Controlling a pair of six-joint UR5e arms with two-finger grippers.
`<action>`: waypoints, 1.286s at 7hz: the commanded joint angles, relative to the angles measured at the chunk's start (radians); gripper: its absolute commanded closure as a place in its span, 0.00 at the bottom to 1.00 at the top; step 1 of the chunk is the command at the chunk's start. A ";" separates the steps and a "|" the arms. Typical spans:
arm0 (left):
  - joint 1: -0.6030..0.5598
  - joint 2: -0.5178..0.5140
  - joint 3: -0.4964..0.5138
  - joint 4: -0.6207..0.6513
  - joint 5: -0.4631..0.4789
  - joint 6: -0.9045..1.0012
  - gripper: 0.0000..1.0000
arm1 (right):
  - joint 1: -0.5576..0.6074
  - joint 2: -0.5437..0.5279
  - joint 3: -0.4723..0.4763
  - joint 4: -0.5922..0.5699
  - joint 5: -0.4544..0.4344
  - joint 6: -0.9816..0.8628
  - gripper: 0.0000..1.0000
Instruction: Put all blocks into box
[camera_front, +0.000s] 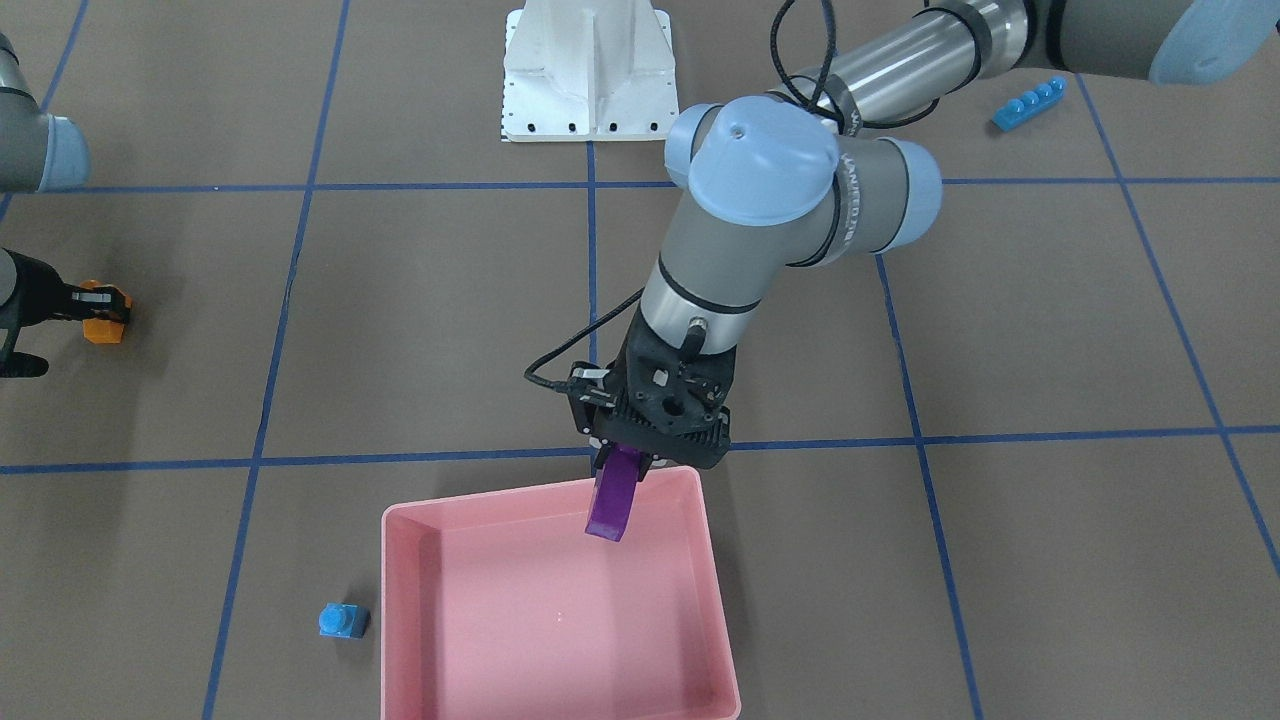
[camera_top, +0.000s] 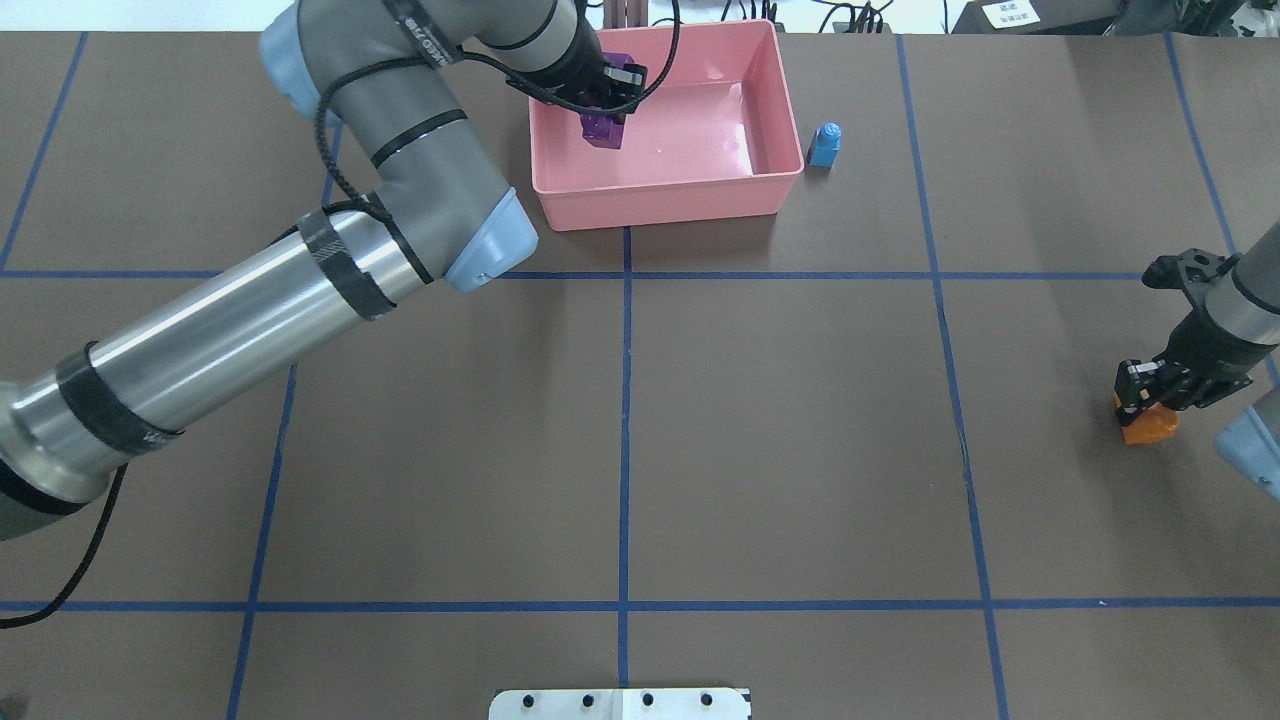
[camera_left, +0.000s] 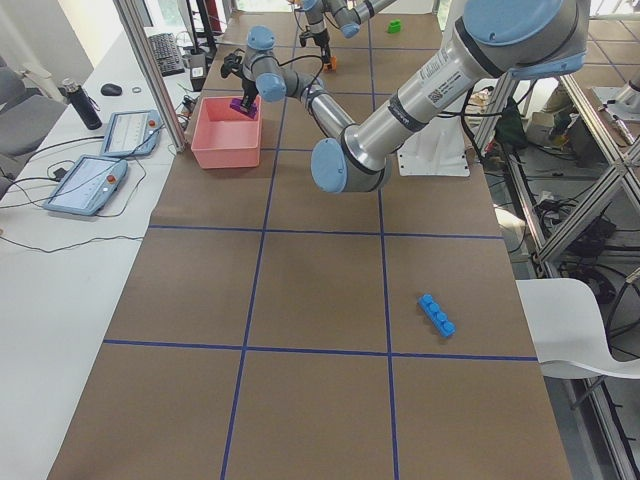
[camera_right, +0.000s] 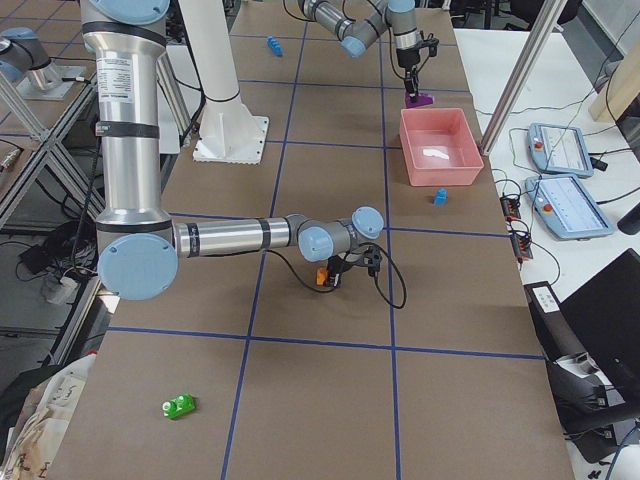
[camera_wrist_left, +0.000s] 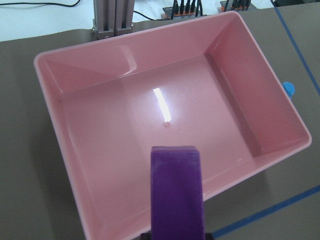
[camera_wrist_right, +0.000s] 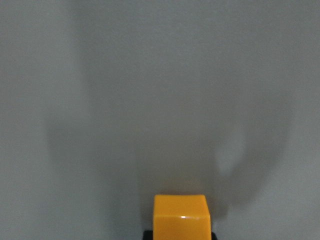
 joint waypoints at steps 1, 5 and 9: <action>0.013 -0.045 0.143 -0.100 0.113 -0.057 1.00 | 0.000 0.042 0.006 0.000 0.003 0.009 1.00; 0.004 -0.037 0.133 -0.090 0.109 -0.044 0.00 | 0.026 0.443 -0.096 -0.014 -0.010 0.432 1.00; -0.009 0.251 -0.159 -0.080 -0.074 -0.042 0.01 | -0.022 1.007 -0.531 0.017 -0.236 0.844 1.00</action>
